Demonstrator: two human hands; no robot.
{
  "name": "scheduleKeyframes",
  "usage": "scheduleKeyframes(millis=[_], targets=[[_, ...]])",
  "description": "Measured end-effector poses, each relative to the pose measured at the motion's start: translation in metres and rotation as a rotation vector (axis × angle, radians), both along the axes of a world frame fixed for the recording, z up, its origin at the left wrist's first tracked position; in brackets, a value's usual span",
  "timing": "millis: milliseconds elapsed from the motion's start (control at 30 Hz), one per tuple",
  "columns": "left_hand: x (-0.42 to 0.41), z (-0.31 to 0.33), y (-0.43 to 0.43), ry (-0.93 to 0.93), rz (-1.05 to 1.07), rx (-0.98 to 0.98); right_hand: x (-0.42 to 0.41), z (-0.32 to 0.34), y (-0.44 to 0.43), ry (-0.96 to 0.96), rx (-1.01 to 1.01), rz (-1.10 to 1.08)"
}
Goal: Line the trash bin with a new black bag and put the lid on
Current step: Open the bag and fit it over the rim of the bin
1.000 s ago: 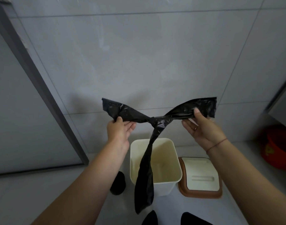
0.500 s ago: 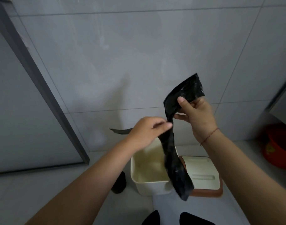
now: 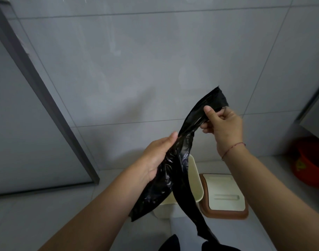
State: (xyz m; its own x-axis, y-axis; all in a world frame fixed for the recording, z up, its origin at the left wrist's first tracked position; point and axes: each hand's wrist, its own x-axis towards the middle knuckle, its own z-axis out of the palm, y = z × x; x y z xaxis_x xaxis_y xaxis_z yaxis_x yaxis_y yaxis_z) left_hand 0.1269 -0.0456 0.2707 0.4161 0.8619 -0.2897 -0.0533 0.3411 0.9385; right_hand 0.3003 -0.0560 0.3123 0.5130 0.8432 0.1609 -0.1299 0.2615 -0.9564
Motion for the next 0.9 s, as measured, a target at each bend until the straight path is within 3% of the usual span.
scheduleKeyframes(millis=[133, 267, 400, 500, 633, 733, 833, 900], targets=[[-0.003, -0.005, 0.005, -0.038, 0.065, -0.008, 0.002, 0.000, -0.002, -0.017, -0.012, 0.022], [-0.007, -0.011, 0.011, 0.116, 0.253, 0.215, 0.004, 0.000, -0.002, -0.059, -0.044, 0.095], [-0.019, -0.008, 0.013, 0.122, 0.092, 0.349, 0.009, -0.001, -0.001, -0.037, -0.086, 0.133], [-0.018, -0.011, 0.012, 0.248, -0.020, 0.377, 0.011, -0.007, 0.001, -0.006, -0.151, 0.165], [-0.013, -0.015, 0.013, 0.473, 0.173, 0.378, 0.009, -0.015, 0.002, 0.110, -0.176, 0.232], [-0.008, -0.011, 0.015, 0.432, 0.356, 0.351, -0.004, -0.025, -0.004, 0.109, -0.412, 0.356], [0.005, -0.008, 0.009, 0.334, 0.283, 0.294, -0.032, -0.043, -0.013, -0.014, -0.645, 0.612], [0.012, -0.008, 0.004, 0.271, 0.233, 0.214, -0.043, -0.049, -0.015, 0.006, -0.638, 0.600]])
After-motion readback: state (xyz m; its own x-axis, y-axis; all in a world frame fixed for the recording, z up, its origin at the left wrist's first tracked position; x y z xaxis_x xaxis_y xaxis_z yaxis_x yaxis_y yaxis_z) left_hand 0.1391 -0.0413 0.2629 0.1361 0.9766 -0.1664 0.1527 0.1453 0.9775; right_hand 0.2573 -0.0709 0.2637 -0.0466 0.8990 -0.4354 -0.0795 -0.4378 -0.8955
